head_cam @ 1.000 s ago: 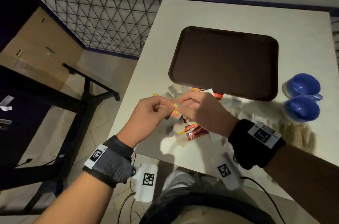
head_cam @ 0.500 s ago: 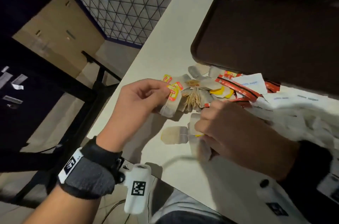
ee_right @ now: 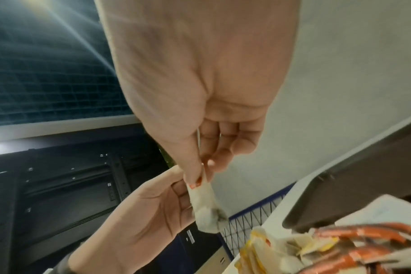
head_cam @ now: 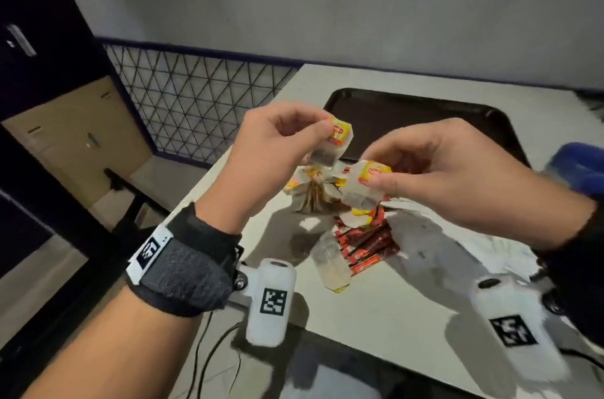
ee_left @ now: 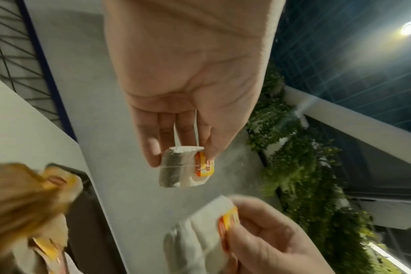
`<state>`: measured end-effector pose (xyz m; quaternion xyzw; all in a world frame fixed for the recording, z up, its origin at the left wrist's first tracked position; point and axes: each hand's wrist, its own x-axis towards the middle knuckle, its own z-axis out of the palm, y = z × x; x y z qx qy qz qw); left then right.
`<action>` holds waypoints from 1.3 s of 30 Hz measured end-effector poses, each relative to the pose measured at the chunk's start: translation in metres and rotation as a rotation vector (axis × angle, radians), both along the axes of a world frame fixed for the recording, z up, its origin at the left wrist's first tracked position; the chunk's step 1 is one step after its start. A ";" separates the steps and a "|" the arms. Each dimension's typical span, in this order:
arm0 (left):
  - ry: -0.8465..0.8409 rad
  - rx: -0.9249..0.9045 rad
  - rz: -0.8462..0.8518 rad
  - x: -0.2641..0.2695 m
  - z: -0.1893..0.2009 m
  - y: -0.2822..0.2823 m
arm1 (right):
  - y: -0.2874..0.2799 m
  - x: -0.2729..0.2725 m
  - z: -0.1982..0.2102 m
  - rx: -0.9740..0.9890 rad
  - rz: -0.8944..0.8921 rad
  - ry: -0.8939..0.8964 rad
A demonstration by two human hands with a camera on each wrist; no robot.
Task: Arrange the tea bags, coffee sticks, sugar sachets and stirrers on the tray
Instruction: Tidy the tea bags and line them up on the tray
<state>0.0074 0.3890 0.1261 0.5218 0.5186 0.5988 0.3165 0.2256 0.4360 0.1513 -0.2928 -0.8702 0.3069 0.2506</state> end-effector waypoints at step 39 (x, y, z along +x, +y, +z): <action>0.023 -0.003 -0.426 0.044 0.039 0.065 | 0.061 0.036 0.071 -0.117 -0.127 -0.056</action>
